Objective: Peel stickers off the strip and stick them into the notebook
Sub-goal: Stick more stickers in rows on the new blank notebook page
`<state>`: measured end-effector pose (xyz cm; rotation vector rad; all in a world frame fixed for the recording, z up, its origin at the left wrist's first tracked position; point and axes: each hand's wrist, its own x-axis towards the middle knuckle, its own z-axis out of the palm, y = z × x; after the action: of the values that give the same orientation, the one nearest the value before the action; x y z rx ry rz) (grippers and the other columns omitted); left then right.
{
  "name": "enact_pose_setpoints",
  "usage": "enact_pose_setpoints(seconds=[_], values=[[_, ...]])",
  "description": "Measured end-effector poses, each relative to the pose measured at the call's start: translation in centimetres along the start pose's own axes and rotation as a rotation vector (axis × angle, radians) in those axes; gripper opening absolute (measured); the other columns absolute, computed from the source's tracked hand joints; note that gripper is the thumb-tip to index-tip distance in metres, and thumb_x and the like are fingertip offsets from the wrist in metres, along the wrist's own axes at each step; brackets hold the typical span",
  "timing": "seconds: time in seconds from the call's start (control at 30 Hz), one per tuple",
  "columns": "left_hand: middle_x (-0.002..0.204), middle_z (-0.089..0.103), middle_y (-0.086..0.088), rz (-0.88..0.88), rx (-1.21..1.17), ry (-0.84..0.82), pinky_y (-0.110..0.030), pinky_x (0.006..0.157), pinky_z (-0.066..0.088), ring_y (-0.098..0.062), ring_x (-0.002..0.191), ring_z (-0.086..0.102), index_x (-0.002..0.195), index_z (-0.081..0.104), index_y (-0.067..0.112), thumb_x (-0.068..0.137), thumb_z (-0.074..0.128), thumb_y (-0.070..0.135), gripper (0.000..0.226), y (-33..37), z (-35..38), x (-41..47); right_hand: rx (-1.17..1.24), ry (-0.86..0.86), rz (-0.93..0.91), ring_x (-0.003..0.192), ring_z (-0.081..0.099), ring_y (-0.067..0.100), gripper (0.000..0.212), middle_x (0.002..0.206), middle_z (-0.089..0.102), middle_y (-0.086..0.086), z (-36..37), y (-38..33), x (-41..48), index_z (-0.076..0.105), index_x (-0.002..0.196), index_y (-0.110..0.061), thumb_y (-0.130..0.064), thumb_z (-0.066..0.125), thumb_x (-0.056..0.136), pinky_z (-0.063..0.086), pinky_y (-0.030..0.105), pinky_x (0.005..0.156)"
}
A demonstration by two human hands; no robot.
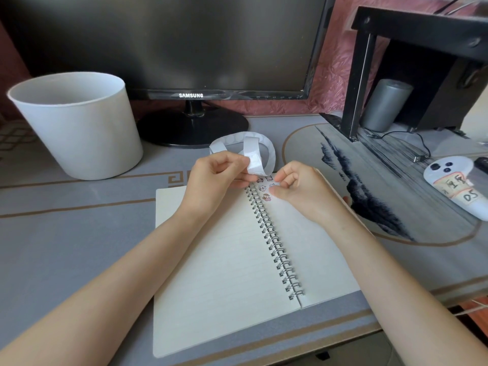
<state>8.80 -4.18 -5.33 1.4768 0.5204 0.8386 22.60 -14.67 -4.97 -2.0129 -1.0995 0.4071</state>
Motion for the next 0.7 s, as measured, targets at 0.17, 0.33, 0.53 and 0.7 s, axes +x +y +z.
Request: enact_pose_setpoints(seconds=[0.17, 0.33, 0.53, 0.7], values=[[0.083, 0.068, -0.016, 0.001, -0.007, -0.003, -0.025, 0.071, 0.057, -0.022, 0.078, 0.072, 0.086, 0.063, 0.000, 0.093, 0.057, 0.010, 0.014, 0.1, -0.1, 0.0, 0.061, 0.016, -0.004, 0.058, 0.050, 0.004, 0.016, 0.072, 0.060, -0.004, -0.1, 0.3, 0.2, 0.059, 0.084, -0.019, -0.020, 0.074, 0.079, 0.039, 0.022, 0.059], [0.079, 0.066, -0.013, -0.003, -0.014, -0.002, -0.028, 0.072, 0.058, -0.021, 0.075, 0.072, 0.083, 0.063, 0.004, 0.093, 0.057, 0.010, 0.013, 0.2, 0.1, -0.1, 0.176, 0.107, -0.142, 0.063, 0.053, 0.010, 0.014, 0.073, 0.063, -0.007, -0.1, -0.5, -0.1, 0.060, 0.074, -0.028, -0.025, 0.071, 0.081, 0.047, 0.033, 0.068], [0.075, 0.067, -0.011, -0.002, -0.017, -0.004, -0.031, 0.072, 0.057, -0.023, 0.073, 0.073, 0.082, 0.062, 0.004, 0.094, 0.056, 0.009, 0.014, 0.3, 0.0, -0.2, 0.100, 0.137, -0.339, 0.067, 0.055, 0.005, 0.009, 0.078, 0.064, -0.018, 0.1, -1.6, -1.0, 0.065, 0.085, -0.026, -0.026, 0.072, 0.079, 0.034, 0.017, 0.063], [0.076, 0.068, -0.011, 0.001, -0.034, -0.019, -0.027, 0.068, 0.058, -0.022, 0.073, 0.072, 0.083, 0.063, 0.005, 0.094, 0.056, 0.010, 0.014, 0.3, 0.1, -0.2, 0.053, 0.182, -0.339, 0.069, 0.056, 0.002, 0.011, 0.075, 0.065, -0.016, 0.4, -1.5, -0.7, 0.065, 0.083, -0.026, -0.021, 0.073, 0.078, 0.035, 0.017, 0.064]])
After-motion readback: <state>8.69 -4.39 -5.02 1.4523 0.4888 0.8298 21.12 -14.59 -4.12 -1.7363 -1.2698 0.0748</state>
